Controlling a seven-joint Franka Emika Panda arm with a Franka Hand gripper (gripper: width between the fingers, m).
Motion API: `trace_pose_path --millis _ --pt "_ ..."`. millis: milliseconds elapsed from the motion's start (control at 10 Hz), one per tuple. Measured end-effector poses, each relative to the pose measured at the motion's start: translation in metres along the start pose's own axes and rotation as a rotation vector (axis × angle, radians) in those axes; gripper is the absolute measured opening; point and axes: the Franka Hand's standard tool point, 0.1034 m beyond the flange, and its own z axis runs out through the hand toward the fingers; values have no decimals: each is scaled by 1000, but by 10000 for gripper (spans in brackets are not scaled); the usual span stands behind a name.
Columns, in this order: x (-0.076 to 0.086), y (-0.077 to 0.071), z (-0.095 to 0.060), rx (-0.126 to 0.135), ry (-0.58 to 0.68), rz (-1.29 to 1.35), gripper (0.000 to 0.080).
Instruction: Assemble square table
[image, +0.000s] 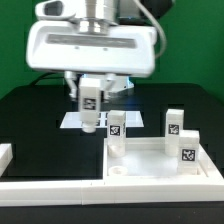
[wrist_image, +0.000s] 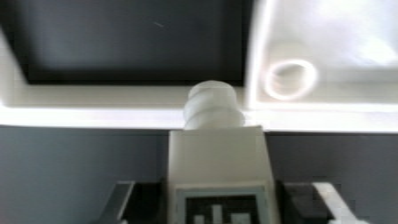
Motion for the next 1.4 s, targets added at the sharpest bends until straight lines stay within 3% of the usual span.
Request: trace_pose_path --millis 200,600,700,800,900,1000,1100,1200,1400 --pt "14 -36 8 33 19 83 288" --pt "12 -27 10 23 18 35 288" --pt "0 19 4 -13 49 -75 288" --pt "-16 48 4 -9 31 -56 288" --pt "-24 57 6 25 16 -76 288" --pt "-27 51 12 64 24 -46 288" --pt "-26 30 19 101 38 9 288" --pt "-22 9 24 124 44 41 288" --pt "-10 -22 29 141 49 101 288"
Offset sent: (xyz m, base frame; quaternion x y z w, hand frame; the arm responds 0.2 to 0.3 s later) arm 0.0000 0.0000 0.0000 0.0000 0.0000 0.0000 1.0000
